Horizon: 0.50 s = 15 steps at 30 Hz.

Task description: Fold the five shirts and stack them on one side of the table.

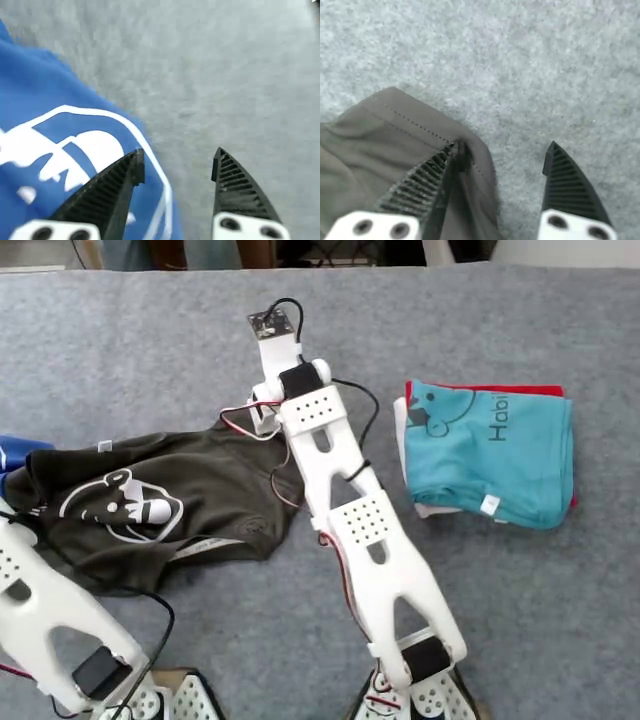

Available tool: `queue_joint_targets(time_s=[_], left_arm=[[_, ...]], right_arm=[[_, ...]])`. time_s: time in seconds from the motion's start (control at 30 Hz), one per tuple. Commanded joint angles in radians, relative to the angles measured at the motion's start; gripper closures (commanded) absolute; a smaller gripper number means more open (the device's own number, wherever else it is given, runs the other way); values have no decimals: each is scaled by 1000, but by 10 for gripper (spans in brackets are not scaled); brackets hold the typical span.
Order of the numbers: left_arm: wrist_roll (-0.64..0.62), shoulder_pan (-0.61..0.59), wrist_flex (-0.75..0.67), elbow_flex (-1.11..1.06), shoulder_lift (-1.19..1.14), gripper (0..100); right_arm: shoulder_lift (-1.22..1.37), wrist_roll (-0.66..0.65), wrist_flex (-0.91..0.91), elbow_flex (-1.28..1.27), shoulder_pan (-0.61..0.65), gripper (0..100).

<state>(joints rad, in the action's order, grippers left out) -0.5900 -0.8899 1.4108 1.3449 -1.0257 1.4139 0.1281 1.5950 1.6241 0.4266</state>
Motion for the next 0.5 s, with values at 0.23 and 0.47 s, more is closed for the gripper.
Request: queue_joint_targets(time_s=[0.23, 0.47], left_arm=[[106, -1, 20, 151, -158, 909], [160, -4, -18, 151, -158, 971]], right_arm=[[-2, 2, -28, 47, 2, 737], [-2, 2, -28, 47, 2, 737]])
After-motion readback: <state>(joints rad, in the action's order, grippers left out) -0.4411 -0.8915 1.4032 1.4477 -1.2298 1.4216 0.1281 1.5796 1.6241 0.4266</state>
